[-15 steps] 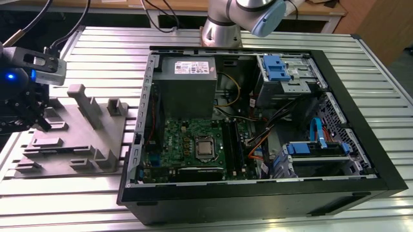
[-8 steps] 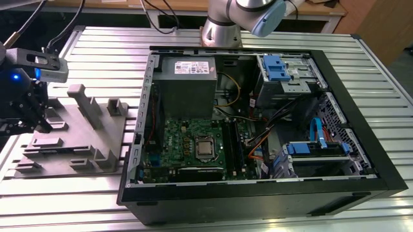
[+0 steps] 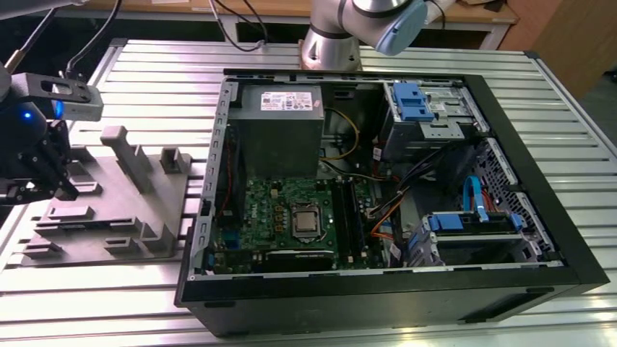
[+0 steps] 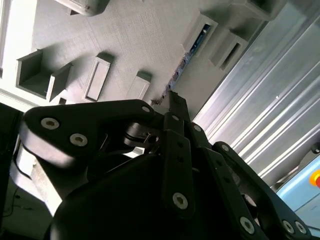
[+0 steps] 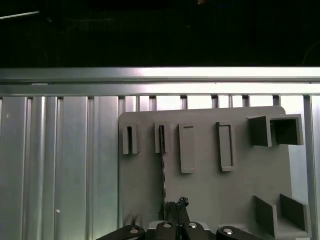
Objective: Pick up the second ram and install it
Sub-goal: 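Pick up the second ram and move it above second insertion slot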
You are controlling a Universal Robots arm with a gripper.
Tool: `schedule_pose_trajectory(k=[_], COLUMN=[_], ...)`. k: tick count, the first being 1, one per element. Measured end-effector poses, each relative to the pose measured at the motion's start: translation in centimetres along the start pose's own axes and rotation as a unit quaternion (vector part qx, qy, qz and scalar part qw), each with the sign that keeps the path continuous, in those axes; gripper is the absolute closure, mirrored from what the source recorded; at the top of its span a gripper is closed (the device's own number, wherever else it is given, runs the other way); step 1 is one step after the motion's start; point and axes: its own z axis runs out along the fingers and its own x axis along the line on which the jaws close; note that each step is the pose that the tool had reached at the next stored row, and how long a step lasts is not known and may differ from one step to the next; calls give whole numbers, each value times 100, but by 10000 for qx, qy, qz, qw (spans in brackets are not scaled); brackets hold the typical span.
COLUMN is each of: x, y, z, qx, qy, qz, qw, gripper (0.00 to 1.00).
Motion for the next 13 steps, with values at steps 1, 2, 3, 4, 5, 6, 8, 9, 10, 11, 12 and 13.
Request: schedule_pose_trajectory(k=[1, 2, 3, 4, 5, 6, 8, 9, 10, 11, 12, 13], x=[0, 0, 0, 0, 0, 1, 1, 2, 2, 4, 5, 7], y=[0, 0, 3, 7, 11, 17, 31, 35, 40, 44, 47, 48], z=[1, 3, 9, 17, 27, 38, 59, 66, 74, 82, 90, 95], qx=[1, 1, 5, 7, 9, 11, 13, 13, 13, 13, 13, 13], qy=[0, 0, -1, -1, -1, -1, -1, -1, -1, 0, -1, -1], qz=[0, 0, 0, 0, 0, 0, 0, -1, -1, -1, -1, 0], qw=[10000, 10000, 10000, 10000, 10000, 10000, 10000, 10000, 10000, 10000, 10000, 10000], gripper=[90, 90, 90, 90, 90, 90, 90, 90, 90, 90, 90, 90])
